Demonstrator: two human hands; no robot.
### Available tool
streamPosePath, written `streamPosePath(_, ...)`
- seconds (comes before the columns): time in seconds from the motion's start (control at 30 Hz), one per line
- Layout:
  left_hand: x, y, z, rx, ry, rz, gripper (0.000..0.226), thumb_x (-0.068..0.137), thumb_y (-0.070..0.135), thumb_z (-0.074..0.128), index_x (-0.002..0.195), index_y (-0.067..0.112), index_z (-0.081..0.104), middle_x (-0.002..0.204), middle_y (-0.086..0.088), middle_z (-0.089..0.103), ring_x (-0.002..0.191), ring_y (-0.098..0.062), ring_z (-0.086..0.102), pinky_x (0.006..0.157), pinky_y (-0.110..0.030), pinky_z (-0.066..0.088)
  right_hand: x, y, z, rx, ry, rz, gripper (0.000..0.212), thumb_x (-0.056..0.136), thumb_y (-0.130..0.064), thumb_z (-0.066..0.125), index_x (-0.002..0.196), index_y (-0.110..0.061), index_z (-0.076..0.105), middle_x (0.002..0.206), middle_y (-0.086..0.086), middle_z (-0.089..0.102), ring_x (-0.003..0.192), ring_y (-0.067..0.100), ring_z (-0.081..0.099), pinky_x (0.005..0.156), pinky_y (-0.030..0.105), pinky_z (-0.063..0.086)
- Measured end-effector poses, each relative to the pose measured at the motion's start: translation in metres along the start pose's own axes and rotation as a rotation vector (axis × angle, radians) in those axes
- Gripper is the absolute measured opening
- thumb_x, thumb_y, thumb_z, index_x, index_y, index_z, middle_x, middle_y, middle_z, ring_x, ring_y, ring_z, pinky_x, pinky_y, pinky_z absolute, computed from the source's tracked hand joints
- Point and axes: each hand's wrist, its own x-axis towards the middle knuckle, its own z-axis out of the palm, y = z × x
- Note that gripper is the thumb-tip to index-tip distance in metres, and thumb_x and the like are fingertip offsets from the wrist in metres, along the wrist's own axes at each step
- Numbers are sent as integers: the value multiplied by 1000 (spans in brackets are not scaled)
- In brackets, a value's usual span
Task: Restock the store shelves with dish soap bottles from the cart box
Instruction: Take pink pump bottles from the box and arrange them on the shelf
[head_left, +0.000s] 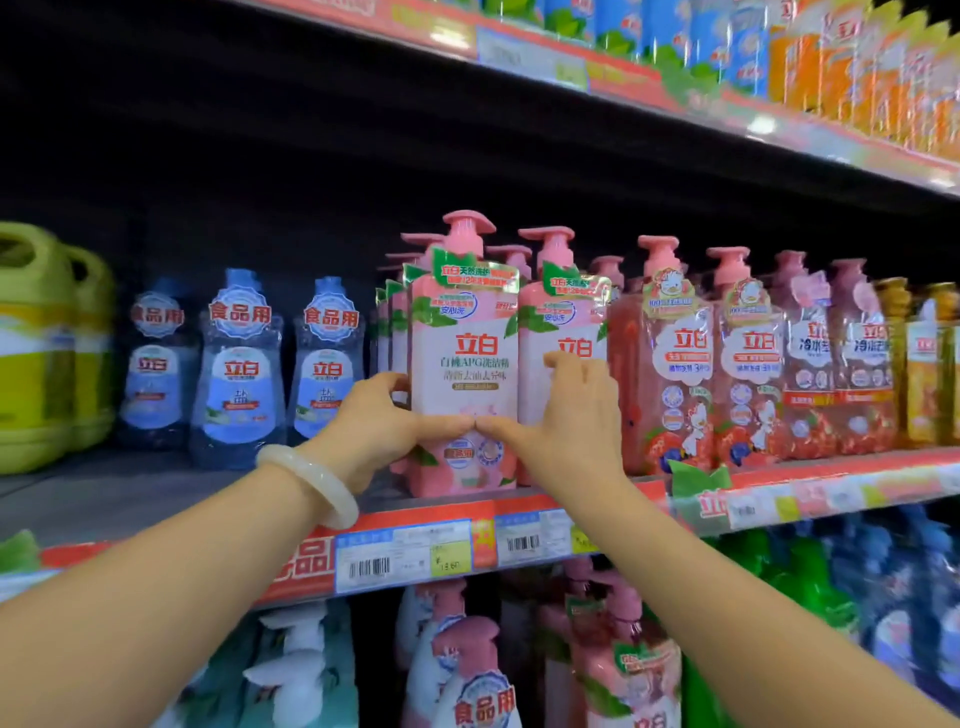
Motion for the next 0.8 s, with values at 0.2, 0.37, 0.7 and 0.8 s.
streamPosePath(0.2,-4,0,6,14,49,-13,50,68,17,83,110,15,56,91,0,68,73,-18,69,52,-28,50,-5,19,4,-29,-24,124,107,60,-64,74,139,-9,27,139,10,28,128,30,30,101,41,32)
streamPosePath(0.37,-14,-3,11,205,-2,-58,56,62,10,86,107,12,55,93,-4,69,76,-19,68,59,-28,57,-6,35,6,109,-225,249,139,57,-70,71,148,-5,-10,153,18,14,140,34,19,113,45,24)
streamPosePath(0.7,-17,-6,15,279,55,-52,35,63,14,86,82,17,57,88,-4,69,76,-19,65,70,-31,56,-5,38,8,105,-221,222,142,54,-74,69,148,-3,-10,146,19,27,133,36,32,104,46,34)
streamPosePath(0.8,-17,-7,16,271,64,-47,36,63,15,86,82,21,56,87,-1,68,76,-16,65,68,-28,53,-6,39,9,75,-202,214,142,52,-77,67,147,-1,-8,145,20,29,132,36,35,102,46,37)
